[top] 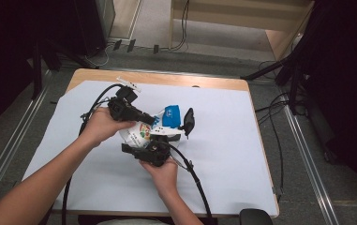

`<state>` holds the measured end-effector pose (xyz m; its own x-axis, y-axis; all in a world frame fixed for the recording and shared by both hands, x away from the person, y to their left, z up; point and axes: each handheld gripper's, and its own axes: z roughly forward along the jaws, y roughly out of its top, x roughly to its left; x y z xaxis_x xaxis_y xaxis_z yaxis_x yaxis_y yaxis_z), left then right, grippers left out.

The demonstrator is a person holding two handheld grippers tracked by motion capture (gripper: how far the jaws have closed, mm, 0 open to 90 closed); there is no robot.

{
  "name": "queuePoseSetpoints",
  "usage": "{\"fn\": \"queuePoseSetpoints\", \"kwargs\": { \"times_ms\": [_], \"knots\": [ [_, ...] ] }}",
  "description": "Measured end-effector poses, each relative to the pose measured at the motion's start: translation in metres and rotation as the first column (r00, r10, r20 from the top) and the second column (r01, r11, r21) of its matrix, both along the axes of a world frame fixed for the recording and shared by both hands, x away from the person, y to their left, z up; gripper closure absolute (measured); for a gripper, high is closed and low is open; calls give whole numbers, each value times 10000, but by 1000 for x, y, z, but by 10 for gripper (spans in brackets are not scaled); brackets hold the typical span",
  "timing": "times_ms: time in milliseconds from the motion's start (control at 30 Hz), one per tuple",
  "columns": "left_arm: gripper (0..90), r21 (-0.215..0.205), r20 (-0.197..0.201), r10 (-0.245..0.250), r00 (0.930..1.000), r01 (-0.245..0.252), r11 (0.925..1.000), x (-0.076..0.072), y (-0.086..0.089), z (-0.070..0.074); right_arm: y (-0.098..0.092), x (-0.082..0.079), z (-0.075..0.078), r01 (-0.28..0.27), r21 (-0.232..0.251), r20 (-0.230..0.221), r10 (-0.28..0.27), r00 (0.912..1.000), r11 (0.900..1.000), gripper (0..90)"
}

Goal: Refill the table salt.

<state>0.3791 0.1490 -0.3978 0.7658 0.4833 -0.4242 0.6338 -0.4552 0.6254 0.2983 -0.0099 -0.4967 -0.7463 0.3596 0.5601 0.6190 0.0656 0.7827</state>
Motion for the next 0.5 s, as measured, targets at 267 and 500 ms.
{"fn": "queuePoseSetpoints", "kwargs": {
  "times_ms": [267, 500],
  "knots": [
    [849, 32, -39, -24, 10000, 24, 10000, 0, 0, 0, 0, 0, 0, -30, -47, 1, 30, 10000, 10000, 670],
    [830, 30, -86, -3, 10000, 3, 10000, 0, 0, -1, -2, 0, 1, -30, -167, 40, 31, 10000, 9999, 672]
  ]
}}
